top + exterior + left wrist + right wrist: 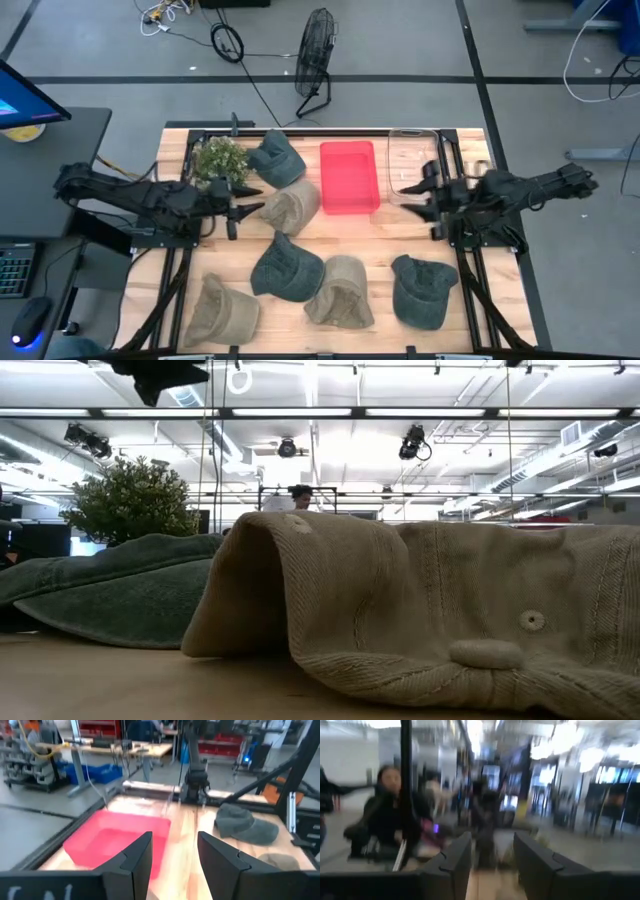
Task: Pick & Place hat
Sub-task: Put the bottom left black cap into the pink bin
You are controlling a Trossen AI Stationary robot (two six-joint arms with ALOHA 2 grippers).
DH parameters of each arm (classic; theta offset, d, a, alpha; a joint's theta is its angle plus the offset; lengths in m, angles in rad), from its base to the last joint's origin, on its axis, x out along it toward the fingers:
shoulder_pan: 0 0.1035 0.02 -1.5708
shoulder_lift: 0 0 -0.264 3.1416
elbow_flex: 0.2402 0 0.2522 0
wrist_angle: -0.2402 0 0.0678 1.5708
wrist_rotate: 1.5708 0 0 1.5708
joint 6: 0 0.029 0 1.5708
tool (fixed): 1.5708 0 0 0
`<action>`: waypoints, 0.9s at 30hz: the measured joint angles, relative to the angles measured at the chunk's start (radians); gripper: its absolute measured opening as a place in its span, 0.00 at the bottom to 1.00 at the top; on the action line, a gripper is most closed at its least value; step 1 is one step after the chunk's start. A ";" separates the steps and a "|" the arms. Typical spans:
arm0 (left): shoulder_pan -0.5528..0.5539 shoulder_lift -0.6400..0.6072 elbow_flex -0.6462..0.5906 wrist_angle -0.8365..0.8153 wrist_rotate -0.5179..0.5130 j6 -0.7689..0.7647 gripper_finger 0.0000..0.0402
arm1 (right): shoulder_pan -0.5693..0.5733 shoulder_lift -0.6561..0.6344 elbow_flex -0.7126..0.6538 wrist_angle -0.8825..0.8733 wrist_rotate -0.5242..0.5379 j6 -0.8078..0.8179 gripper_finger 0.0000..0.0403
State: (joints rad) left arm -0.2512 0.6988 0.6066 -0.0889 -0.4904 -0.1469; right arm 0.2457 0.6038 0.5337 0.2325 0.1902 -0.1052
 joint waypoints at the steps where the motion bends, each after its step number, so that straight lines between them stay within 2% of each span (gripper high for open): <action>1: 0.000 0.018 0.006 -0.005 0.000 -0.003 0.40 | 0.000 0.050 0.036 -0.044 0.000 0.016 0.38; 9: 0.000 0.145 0.070 -0.133 0.007 -0.103 0.40 | 0.000 0.368 0.257 -0.311 0.001 0.071 0.37; 13: 0.000 0.194 0.073 -0.152 0.098 -0.137 0.40 | 0.000 0.478 0.294 -0.335 0.001 0.071 0.37; 16: -0.001 0.227 0.073 -0.181 0.130 -0.187 0.40 | -0.001 0.541 0.302 -0.344 0.001 0.088 0.37; 27: -0.005 0.365 0.073 -0.244 0.132 -0.313 0.40 | -0.001 0.647 0.304 -0.401 0.001 0.177 0.37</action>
State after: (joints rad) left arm -0.2565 1.0636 0.6800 -0.3331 -0.3588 -0.4603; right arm 0.2451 1.2505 0.8375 -0.1686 0.1913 0.0722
